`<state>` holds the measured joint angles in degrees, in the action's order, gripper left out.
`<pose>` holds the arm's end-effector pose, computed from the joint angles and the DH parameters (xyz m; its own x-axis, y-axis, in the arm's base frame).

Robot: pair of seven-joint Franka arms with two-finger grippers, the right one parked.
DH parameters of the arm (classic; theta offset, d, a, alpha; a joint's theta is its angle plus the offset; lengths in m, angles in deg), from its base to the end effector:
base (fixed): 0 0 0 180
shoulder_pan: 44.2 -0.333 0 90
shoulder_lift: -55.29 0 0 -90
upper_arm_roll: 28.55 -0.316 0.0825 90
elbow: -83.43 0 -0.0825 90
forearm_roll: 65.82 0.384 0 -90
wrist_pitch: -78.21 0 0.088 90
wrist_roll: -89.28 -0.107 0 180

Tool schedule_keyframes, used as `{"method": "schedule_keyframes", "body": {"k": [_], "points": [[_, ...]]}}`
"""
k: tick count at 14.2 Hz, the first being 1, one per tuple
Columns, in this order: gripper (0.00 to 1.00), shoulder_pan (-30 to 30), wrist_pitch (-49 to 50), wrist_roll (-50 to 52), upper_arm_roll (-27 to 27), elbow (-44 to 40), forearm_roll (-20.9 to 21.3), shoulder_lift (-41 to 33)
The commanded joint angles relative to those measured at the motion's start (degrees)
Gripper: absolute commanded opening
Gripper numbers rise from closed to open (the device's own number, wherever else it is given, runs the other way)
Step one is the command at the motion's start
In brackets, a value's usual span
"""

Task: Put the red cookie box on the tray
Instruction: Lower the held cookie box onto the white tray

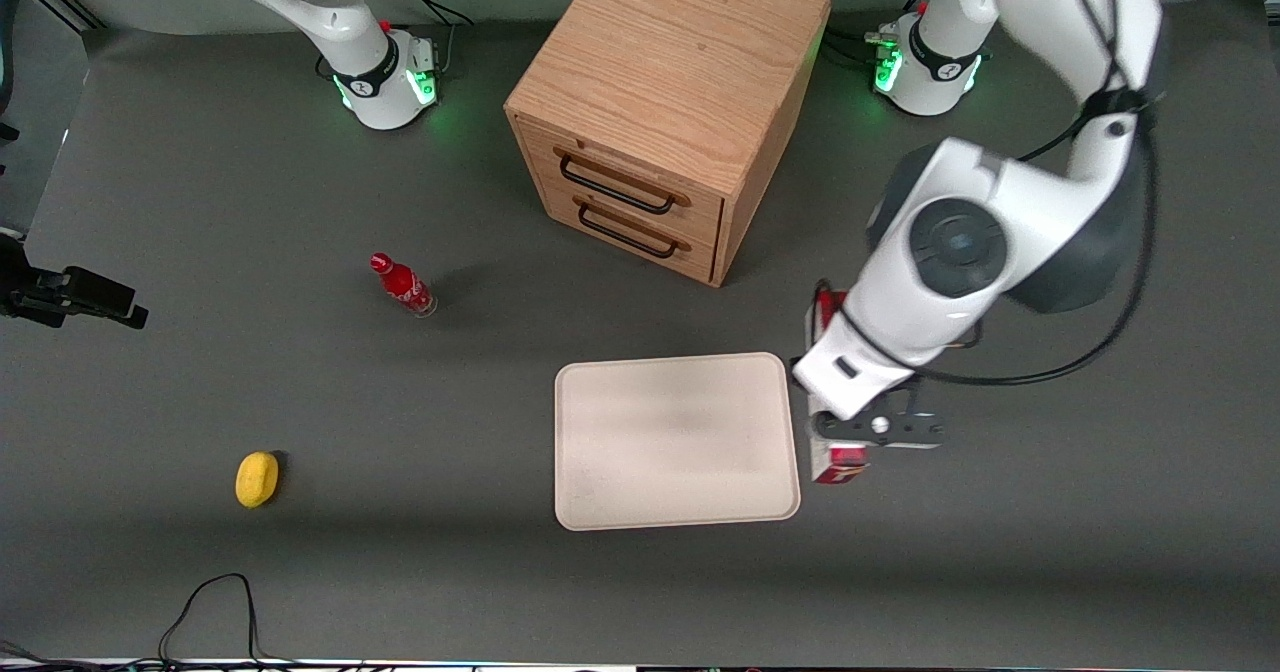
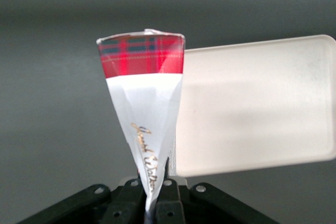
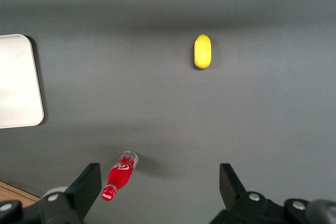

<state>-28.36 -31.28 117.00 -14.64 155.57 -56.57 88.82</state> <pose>0.6584 -0.3145 0.4341 0.9958 -0.0376 0.0837 -0.0393 -0.9991 0.0181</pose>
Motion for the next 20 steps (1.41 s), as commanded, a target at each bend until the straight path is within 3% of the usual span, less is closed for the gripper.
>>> {"method": "schedule_keyframes", "body": {"k": [1,7,12,13,14,15,16,20], "points": [[0.0,1.2,-5.9,5.0,-0.1,1.9,2.8,4.8],[0.0,3.1,-12.6,5.8,-0.4,1.8,3.0,12.9],[0.0,3.2,-14.5,8.5,-0.6,1.8,2.6,14.9],[0.1,3.2,-15.6,8.4,-0.9,1.8,2.6,14.9],[0.35,3.2,-16.5,8.2,-0.9,1.9,2.8,15.0],[0.75,3.2,-17.8,7.8,-1.0,2.1,3.2,14.9],[1.0,3.2,-19.1,7.5,-1.2,2.6,3.8,14.9],[1.0,3.1,-18.5,7.8,-1.9,2.6,3.2,12.9]]}}
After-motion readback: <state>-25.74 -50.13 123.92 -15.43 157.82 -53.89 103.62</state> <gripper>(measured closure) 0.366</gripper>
